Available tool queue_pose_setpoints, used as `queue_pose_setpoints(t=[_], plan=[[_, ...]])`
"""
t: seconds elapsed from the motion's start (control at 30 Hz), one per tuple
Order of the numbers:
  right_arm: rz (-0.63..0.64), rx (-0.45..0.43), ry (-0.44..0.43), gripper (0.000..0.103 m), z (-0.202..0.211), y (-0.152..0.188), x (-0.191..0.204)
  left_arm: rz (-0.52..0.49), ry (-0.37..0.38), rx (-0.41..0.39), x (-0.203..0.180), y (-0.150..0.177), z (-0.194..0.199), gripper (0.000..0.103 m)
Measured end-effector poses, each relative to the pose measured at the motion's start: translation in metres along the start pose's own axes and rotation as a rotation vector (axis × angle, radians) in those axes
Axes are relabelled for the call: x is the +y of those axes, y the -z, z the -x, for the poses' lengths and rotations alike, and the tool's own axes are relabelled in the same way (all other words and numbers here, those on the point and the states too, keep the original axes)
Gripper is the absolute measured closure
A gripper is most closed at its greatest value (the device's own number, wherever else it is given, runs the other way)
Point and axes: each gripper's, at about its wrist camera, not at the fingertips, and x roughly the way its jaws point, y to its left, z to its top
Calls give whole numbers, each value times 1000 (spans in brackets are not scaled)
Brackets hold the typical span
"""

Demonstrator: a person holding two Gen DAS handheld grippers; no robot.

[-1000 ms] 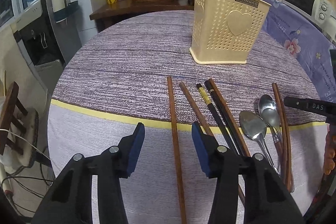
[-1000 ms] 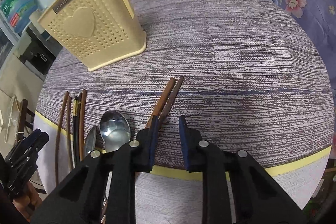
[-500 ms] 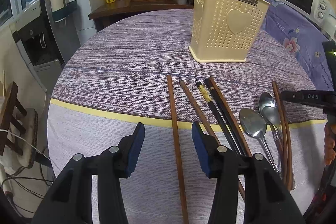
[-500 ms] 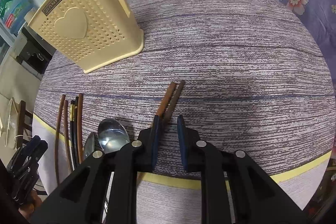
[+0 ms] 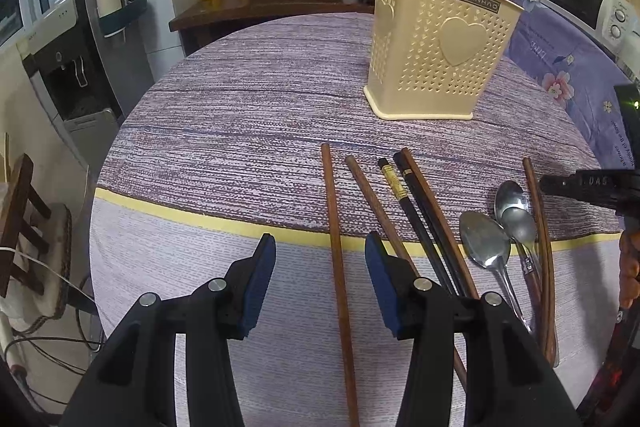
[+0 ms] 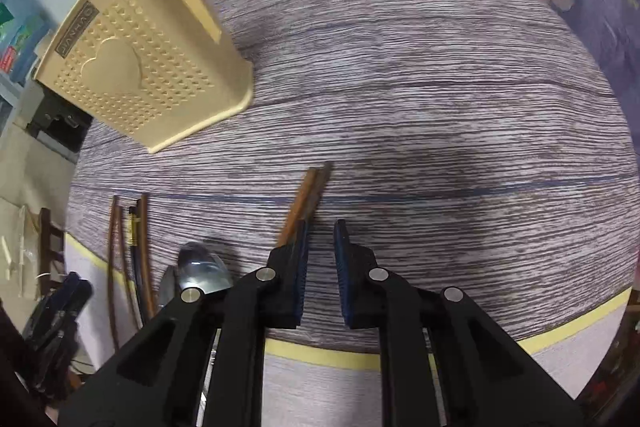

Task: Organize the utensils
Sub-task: 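Close the right gripper on the brown wooden chopsticks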

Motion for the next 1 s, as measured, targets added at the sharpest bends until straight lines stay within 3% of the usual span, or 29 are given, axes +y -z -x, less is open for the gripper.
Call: queue_pose_setpoints(t=[0.27, 0.6, 0.77, 1.0], plan=[[-29, -12, -45, 93, 4, -4, 6, -7, 9, -13, -4, 2, 3, 56], [-4, 48, 5, 93, -4, -6, 15, -17, 16, -18, -1, 4, 3, 56], [22, 18, 85, 93, -18, -15, 33, -13, 8, 2, 0, 0, -5, 56], [14, 14, 62, 93, -19, -16, 27, -30, -42, 44, -7, -12, -25, 58]])
